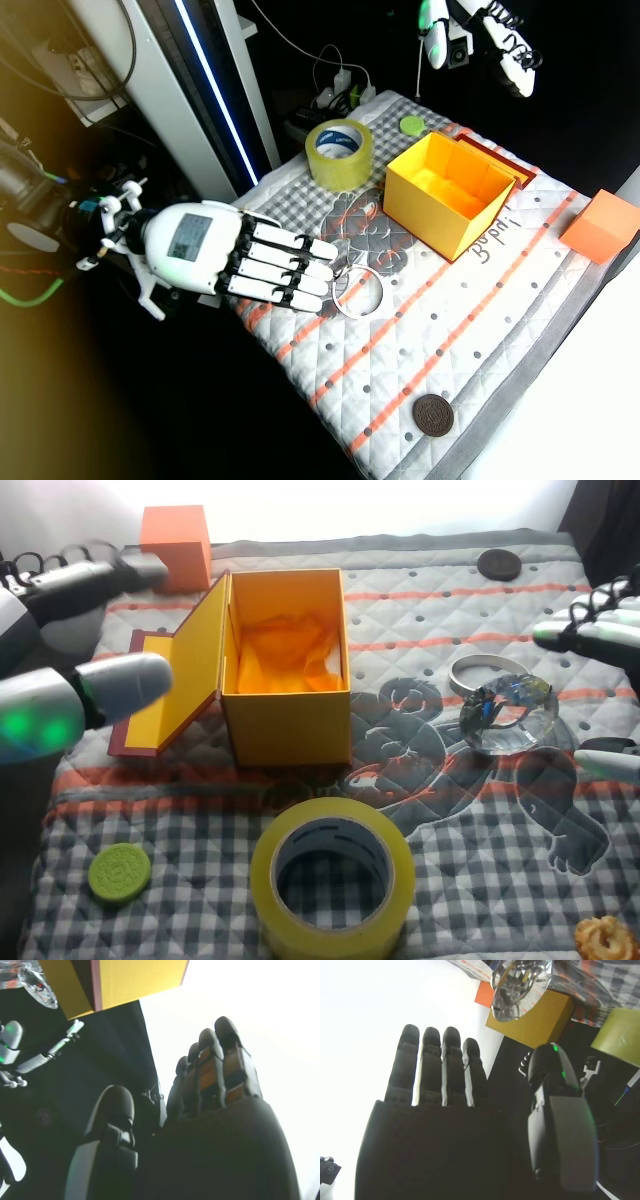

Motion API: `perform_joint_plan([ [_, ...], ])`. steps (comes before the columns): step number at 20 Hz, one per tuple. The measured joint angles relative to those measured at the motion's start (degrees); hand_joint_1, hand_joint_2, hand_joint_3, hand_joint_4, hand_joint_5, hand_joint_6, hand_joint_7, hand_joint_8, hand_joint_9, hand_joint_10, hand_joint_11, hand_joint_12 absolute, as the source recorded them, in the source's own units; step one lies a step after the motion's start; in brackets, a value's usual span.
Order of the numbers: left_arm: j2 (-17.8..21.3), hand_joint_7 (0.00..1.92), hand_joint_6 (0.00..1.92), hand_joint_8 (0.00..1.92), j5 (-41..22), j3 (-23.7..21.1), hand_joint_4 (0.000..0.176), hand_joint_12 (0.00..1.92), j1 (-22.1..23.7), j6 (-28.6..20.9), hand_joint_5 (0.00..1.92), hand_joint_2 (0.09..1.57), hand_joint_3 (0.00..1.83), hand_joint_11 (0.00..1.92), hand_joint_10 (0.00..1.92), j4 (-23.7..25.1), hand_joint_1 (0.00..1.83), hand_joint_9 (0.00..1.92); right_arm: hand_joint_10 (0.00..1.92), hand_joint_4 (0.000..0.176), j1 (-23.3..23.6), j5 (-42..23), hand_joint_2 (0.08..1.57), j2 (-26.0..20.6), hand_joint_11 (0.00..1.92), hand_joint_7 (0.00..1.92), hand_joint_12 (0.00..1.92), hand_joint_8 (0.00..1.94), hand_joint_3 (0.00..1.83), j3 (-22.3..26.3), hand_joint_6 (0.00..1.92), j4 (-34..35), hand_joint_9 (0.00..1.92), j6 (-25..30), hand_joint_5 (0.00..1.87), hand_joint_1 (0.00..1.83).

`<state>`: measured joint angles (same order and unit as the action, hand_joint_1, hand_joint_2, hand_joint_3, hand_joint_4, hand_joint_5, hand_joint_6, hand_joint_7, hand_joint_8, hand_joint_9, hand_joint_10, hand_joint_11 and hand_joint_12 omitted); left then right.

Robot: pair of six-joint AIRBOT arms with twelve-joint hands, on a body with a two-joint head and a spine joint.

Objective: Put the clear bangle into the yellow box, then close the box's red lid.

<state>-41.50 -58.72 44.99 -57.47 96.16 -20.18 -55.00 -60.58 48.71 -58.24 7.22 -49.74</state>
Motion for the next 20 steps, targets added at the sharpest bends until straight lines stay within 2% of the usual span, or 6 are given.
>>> perform_joint_plan([
  [7, -0.5, 0.39, 0.0, 0.0, 0.4, 0.2, 0.176, 0.5, 0.0, 0.0, 0.44, 1.12, 0.0, 0.0, 0.01, -0.2, 0.29, 0.33, 0.0, 0.166, 5.9, 4.5, 0.92, 7.5, 0.2, 0.36, 0.27, 0.0, 0.0, -5.1, 0.0, -0.4, 0.29, 0.0, 0.37, 0.56],
  [10, -0.6, 0.38, 0.0, 0.0, 0.4, 0.2, 0.176, 0.52, 0.1, 0.0, 0.42, 1.12, 0.0, 0.0, 0.0, -0.2, 0.32, 0.33, 0.0, 0.176, 7.1, 8.9, 0.92, 9.6, 0.01, 0.37, 0.7, 0.0, 0.01, -7.4, 0.0, 0.3, 0.36, 0.0, 0.38, 0.49],
  [12, -0.7, 0.39, 0.0, 0.0, 0.4, 0.2, 0.176, 0.56, 0.1, 0.0, 0.4, 1.12, 0.0, 0.0, 0.0, -0.2, 0.32, 0.34, 0.04, 0.0, 7.8, 11.5, 1.01, 10.7, 0.08, 0.89, 1.0, 0.02, 0.0, -9.0, 0.06, 0.9, 0.75, 0.1, 0.89, 0.72],
  [13, -0.9, 0.38, 0.0, 0.0, 0.5, 0.2, 0.176, 0.53, 0.1, 0.0, 0.38, 1.13, 0.0, 0.0, 0.0, -0.2, 0.32, 0.33, 0.22, 0.0, 8.2, 12.1, 1.05, 11.0, 0.39, 1.12, 1.42, 0.65, 0.0, -9.6, 0.5, 1.2, 1.06, 0.3, 1.05, 1.15],
  [16, -0.9, 0.36, 0.0, 0.0, 0.5, 0.2, 0.176, 0.45, 0.1, 0.0, 0.32, 1.14, 0.0, 0.0, 0.0, -0.2, 0.31, 0.31, 0.24, 0.0, 8.4, 11.4, 1.09, 11.1, 0.98, 1.17, 1.06, 0.83, 0.0, -9.9, 0.9, 2.0, 1.34, 1.0, 0.93, 1.27],
  [20, -0.9, 0.38, 0.0, 0.0, 0.5, 0.2, 0.176, 0.4, 0.1, 0.0, 0.35, 1.13, 0.0, 0.0, 0.0, -0.2, 0.35, 0.33, 0.22, 0.0, 8.4, 11.3, 1.11, 11.1, 0.93, 1.1, 1.24, 1.0, 0.0, -10.2, 0.87, 2.3, 1.4, 1.2, 0.91, 1.27],
])
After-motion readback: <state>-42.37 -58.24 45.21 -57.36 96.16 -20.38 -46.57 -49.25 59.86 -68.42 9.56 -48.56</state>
